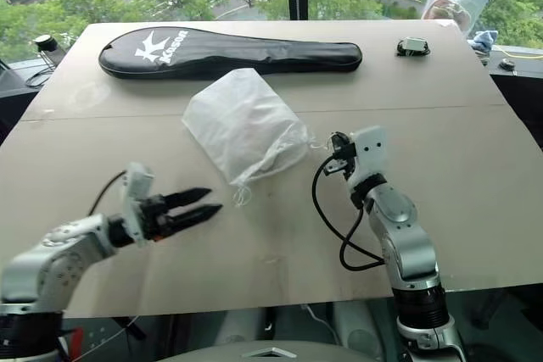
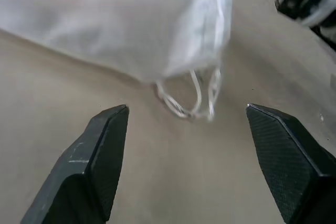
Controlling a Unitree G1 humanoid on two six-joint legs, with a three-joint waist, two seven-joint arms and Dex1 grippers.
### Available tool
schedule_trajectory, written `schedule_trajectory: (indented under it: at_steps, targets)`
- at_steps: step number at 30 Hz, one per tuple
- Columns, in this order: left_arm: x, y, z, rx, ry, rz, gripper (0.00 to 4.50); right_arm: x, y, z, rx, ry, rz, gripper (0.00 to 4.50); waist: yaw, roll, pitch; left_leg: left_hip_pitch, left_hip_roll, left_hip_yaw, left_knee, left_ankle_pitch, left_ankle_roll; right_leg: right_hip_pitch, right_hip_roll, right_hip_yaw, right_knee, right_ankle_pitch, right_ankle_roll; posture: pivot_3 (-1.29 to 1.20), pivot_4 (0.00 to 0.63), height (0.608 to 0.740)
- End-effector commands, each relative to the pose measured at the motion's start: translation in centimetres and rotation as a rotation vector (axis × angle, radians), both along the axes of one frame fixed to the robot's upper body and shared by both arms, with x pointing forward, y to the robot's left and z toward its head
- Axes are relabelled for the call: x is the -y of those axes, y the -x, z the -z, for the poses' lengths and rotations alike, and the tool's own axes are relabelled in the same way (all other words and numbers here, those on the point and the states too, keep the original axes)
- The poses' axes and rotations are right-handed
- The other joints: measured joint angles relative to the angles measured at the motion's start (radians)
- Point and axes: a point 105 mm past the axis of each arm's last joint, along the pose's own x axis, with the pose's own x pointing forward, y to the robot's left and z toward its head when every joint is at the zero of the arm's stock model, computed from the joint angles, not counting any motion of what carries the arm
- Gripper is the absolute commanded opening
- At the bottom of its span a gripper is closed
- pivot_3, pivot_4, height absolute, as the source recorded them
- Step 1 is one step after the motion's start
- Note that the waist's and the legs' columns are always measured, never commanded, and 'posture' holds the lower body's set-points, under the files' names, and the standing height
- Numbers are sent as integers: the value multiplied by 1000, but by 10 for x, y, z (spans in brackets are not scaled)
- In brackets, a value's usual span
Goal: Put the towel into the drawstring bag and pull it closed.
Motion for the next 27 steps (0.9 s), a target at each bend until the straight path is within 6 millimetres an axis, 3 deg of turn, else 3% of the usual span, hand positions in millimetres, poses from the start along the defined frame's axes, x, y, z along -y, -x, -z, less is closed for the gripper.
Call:
schedule_trajectory:
  at_steps: [1, 6, 7, 9, 13, 16, 20, 27]
  targets:
    - [15, -2, -2, 117, -78, 22, 3664, -1, 0, -11, 43, -9, -10, 0, -1, 0, 0, 0, 0, 0, 0, 0, 0, 0, 0, 0, 0, 0, 0, 0, 150, 740]
    - [17, -12, 12, 143, -146, -8, 3664, 0, 0, -12, 47, -4, -9, 0, -5, 0, 0, 1, 1, 0, 0, 0, 0, 0, 1, 1, 1, 0, 0, 0, 150, 740]
    - [18, -15, 15, 153, -168, -9, 3431, 1, 0, -12, 48, -3, -7, 0, -5, 1, 0, 1, 0, 0, 0, 0, 0, 0, 1, 1, 1, 0, 0, 0, 150, 740]
    - [20, -20, 17, 165, -172, -14, 2907, 1, 0, -12, 48, -3, -2, 0, -4, 1, -1, 1, 0, 0, 0, 0, 0, 0, 1, 1, 1, 0, 0, 0, 150, 740]
    - [24, -22, 14, 170, -127, -2, 1091, 1, 0, -12, 49, -4, 2, 0, -4, 1, -1, 2, 0, 0, 0, 0, 0, 1, 1, 1, 1, 0, 0, 0, 150, 740]
    - [24, -19, -19, 61, 155, -4, 28, 4, 0, -16, 64, 2, 6, 0, -7, 1, 0, 2, 0, 0, 0, 0, 0, 1, 1, 1, 1, 0, 0, 0, 150, 740]
    - [9, -11, -56, -32, 341, 67, 28, 13, -7, -38, 108, -35, 14, 0, -11, 1, 0, 1, 1, -2, 1, 0, 0, 1, 1, -2, 2, 0, 0, 0, 150, 740]
    - [-29, -28, -108, -22, 489, 9, 28, 29, -21, -84, 196, -91, 8, 0, -12, 1, 0, 2, 0, -2, 1, 0, 0, 1, 1, -2, 3, 0, 0, 0, 150, 740]
